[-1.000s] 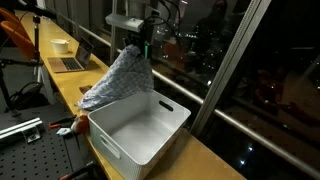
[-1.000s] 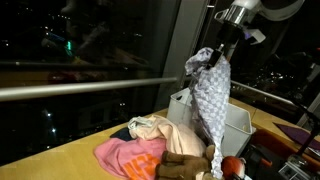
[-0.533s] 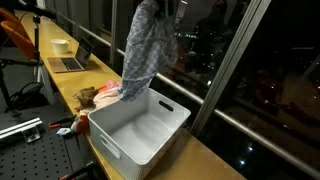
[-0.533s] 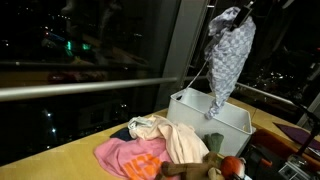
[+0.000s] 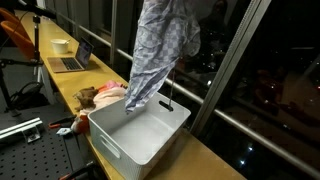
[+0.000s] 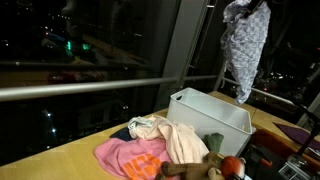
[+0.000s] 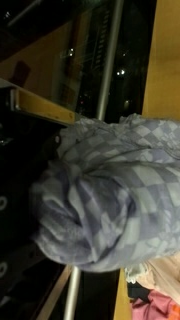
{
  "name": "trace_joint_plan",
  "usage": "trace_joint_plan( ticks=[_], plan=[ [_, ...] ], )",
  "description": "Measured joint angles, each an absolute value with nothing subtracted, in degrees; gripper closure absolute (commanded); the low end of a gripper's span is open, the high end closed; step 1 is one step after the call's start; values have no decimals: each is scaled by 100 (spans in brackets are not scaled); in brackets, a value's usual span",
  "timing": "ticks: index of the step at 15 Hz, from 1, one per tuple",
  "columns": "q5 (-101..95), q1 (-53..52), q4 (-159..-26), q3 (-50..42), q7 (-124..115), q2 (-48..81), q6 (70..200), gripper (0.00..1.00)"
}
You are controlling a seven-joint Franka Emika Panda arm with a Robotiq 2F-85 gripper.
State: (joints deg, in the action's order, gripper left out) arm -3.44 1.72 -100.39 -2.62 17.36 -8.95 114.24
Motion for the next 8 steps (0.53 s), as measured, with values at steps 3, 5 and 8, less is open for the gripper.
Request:
trace_joint_plan(
  ticks=[3, 5, 8],
  plan=[
    [-340, 155, -10064, -256, 1736, -450, 11578, 100],
    [-340, 157, -10109, -257, 1736, -203, 11666, 100],
    [-341, 159, -10222, -258, 1736, 44, 11704, 100]
  ],
)
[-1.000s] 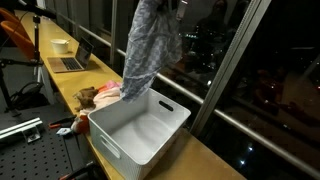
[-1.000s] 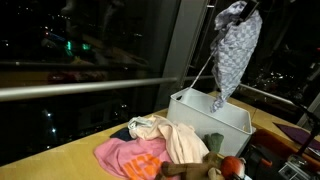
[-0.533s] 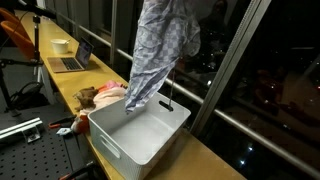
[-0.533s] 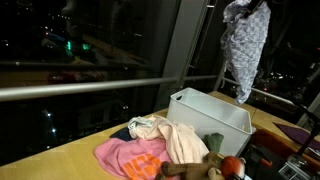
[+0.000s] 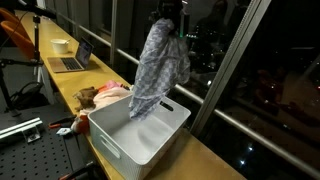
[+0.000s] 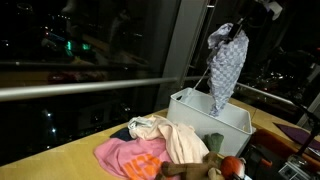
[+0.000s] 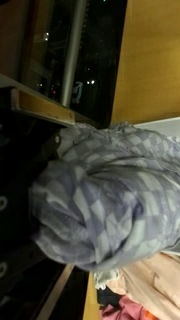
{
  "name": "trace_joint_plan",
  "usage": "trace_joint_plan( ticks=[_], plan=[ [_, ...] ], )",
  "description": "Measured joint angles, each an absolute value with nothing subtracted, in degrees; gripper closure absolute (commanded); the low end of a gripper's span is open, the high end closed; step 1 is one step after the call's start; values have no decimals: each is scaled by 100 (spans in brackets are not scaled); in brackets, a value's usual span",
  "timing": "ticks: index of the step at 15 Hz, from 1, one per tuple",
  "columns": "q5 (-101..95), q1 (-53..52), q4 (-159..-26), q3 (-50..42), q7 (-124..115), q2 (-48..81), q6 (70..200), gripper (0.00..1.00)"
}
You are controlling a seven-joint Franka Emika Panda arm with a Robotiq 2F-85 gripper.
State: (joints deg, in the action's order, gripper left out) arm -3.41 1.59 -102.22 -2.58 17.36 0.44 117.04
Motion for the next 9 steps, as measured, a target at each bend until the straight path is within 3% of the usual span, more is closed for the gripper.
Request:
trace_joint_plan(
  ticks=[1, 3, 9],
  plan=[
    [-341, 159, -10275, -258, 1736, 100, 11705, 75],
    [-341, 158, -10357, -251, 1736, 192, 11706, 68],
    [-407, 133, -10402, -185, 1725, 426, 11705, 25]
  ],
)
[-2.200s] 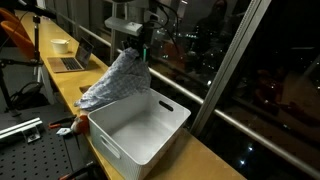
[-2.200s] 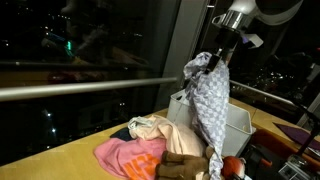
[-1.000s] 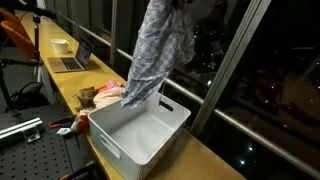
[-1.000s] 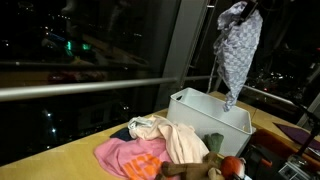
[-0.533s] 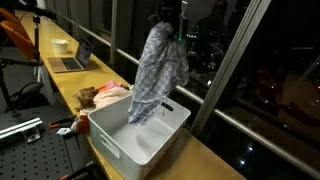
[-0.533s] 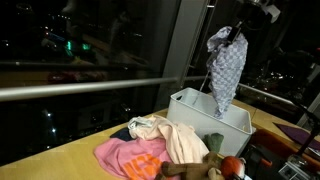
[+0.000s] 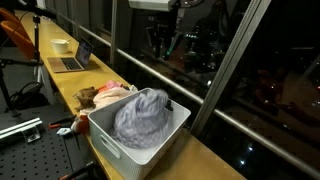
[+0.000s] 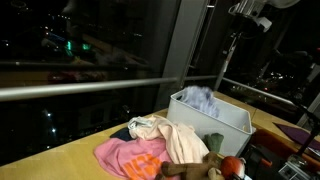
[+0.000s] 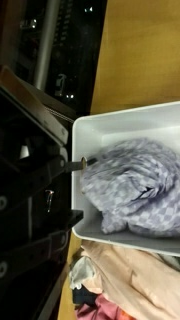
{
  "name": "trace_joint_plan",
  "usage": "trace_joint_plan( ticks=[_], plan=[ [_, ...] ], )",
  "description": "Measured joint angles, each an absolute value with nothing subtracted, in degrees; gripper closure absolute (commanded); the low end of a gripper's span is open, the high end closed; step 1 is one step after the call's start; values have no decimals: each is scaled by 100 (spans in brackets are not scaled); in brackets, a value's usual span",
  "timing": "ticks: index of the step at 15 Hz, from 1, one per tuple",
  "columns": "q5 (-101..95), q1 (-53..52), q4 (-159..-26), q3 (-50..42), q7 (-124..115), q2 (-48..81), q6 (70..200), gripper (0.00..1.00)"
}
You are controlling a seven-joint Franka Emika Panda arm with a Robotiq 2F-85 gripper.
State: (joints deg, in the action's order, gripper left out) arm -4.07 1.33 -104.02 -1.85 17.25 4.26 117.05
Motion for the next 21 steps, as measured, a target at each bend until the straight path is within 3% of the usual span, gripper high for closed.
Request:
trace_joint_plan(
  ticks=[4, 12, 21],
  plan=[
    [-532, -11, -10476, 1, 1529, 435, 11707, 1],
    [-536, -895, -10965, 772, 554, 1026, 12303, 0],
    [-537, -1575, -10475, 1023, -140, 2363, 12727, 0]
  ],
)
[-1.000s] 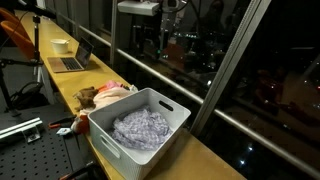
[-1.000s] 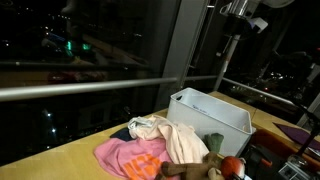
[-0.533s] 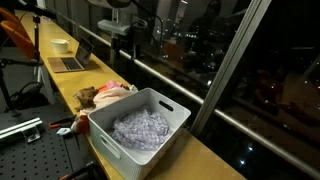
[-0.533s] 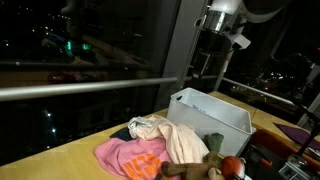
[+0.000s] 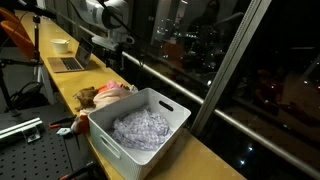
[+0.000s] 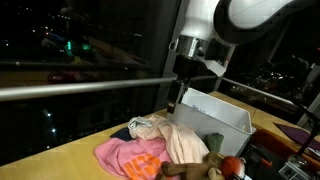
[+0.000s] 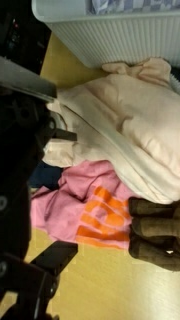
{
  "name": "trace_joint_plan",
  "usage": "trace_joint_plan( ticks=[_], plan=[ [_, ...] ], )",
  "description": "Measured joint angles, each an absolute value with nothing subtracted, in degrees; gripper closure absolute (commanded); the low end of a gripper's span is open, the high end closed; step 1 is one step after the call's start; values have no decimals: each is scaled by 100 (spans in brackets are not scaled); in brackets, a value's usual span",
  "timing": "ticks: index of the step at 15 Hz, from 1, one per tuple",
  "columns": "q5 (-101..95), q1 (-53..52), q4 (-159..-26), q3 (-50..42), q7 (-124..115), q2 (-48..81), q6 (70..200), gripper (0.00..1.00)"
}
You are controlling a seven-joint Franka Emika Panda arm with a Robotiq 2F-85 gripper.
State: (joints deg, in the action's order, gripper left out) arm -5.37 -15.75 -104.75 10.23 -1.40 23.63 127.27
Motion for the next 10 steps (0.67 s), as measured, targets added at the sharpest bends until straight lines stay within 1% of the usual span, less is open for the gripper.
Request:
trace_joint_plan(
  ticks=[6, 10],
  plan=[
    [-742, -1802, -10051, 958, -390, 3354, 12645, 0],
    [-1011, -1942, -9906, 843, -533, 3734, 12178, 0]
  ],
)
